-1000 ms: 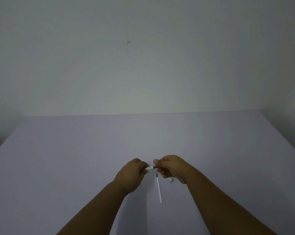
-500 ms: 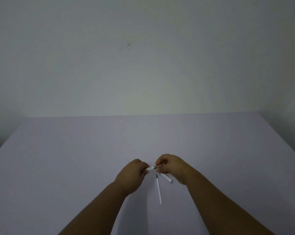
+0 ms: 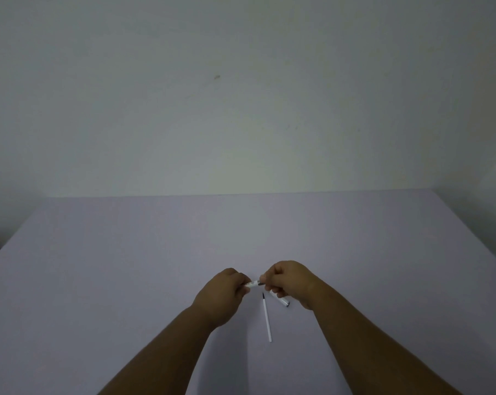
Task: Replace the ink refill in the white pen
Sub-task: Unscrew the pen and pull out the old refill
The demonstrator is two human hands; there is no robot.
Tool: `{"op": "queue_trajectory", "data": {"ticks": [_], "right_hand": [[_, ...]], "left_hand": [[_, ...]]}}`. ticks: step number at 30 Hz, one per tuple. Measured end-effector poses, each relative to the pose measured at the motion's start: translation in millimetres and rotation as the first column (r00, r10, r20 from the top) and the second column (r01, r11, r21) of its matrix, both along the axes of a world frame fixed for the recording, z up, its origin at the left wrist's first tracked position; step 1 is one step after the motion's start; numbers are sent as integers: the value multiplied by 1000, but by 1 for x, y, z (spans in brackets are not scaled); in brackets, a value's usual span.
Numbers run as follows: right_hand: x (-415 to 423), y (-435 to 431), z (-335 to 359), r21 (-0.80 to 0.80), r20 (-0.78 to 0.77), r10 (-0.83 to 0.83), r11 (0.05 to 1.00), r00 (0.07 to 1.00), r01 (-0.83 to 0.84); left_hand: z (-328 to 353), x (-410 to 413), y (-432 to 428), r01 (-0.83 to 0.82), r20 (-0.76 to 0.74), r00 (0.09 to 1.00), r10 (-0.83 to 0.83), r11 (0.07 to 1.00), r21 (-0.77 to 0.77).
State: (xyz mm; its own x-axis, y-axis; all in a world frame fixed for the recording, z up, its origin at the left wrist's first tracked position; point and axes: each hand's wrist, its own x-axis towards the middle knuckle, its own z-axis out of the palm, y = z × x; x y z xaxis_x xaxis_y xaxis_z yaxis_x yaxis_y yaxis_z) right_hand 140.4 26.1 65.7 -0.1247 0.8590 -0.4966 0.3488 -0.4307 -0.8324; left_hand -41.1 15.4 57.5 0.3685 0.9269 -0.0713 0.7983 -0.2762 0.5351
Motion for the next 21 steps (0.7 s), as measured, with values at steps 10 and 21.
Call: {"op": "queue_trajectory", "data": {"ticks": [10, 21], "right_hand": [[0, -2, 2, 31, -19, -12, 999, 1000, 13], [0, -3, 1, 32, -52, -20, 999, 998, 22]], "left_hand": [[2, 0, -3, -14, -6, 1000, 14, 1000, -5], [2, -2, -3, -27, 5, 1000, 27, 1000, 1]]}}
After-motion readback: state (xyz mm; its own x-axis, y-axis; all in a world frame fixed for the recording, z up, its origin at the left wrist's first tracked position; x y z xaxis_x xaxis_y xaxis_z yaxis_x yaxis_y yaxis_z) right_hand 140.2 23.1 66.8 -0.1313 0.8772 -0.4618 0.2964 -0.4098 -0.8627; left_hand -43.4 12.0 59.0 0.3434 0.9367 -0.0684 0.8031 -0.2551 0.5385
